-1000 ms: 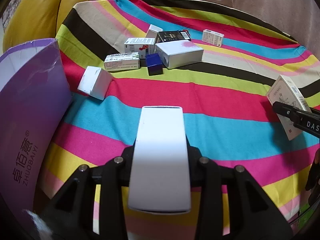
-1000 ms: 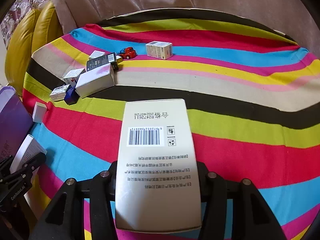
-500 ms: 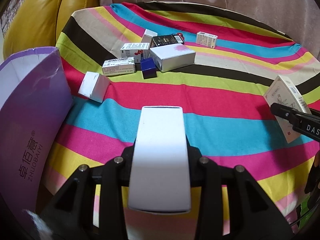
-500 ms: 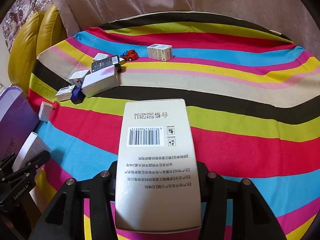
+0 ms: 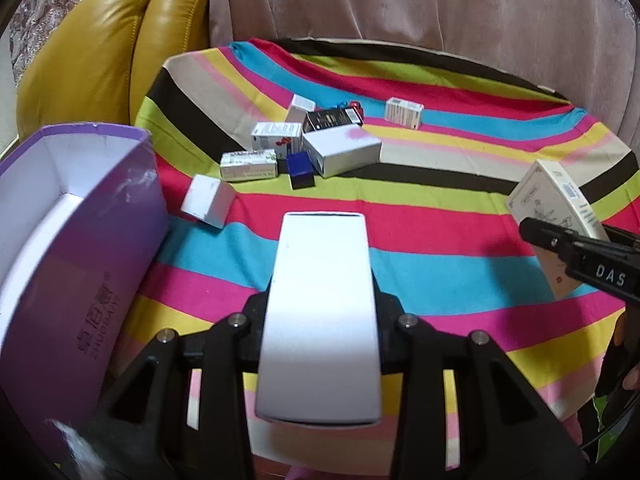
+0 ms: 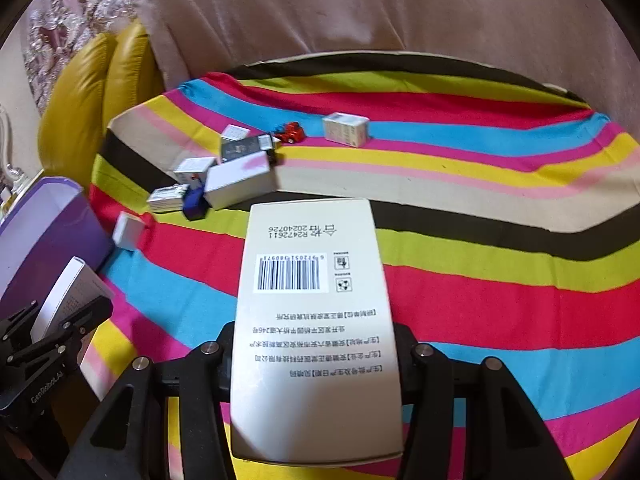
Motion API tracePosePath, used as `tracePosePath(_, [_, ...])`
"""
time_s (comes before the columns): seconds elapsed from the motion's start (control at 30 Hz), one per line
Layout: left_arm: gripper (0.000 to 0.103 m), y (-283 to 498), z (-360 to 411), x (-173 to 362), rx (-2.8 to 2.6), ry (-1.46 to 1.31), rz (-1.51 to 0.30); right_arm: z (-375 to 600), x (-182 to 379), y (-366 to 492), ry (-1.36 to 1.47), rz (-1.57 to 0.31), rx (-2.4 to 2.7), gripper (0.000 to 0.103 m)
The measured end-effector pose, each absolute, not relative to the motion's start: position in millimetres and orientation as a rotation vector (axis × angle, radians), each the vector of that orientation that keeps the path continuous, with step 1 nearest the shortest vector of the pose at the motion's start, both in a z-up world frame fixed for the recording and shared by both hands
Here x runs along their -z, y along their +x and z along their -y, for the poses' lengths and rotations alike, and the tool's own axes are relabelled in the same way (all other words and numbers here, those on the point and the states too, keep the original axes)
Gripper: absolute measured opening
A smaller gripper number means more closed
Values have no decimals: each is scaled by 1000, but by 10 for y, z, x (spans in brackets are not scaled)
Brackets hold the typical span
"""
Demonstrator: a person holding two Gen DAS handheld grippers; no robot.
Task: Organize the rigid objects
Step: 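Carry both held boxes over the lavender storage box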
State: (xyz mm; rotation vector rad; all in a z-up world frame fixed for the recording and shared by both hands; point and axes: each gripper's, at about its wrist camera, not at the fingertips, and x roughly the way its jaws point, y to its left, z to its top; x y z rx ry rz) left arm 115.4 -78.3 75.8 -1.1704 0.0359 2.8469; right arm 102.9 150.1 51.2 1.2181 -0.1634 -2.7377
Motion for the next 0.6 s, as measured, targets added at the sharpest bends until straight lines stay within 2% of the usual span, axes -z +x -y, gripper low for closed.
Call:
tracePosePath(0.27, [40,1311,939,-1047,-2915,-1077,-6,-1221,-778,1115,1129,150,2698,52])
tracePosePath(0.6, [40,1498,1448,-1440,-3026,-1014,166,-568,-1182,1157,994,55,2582,52])
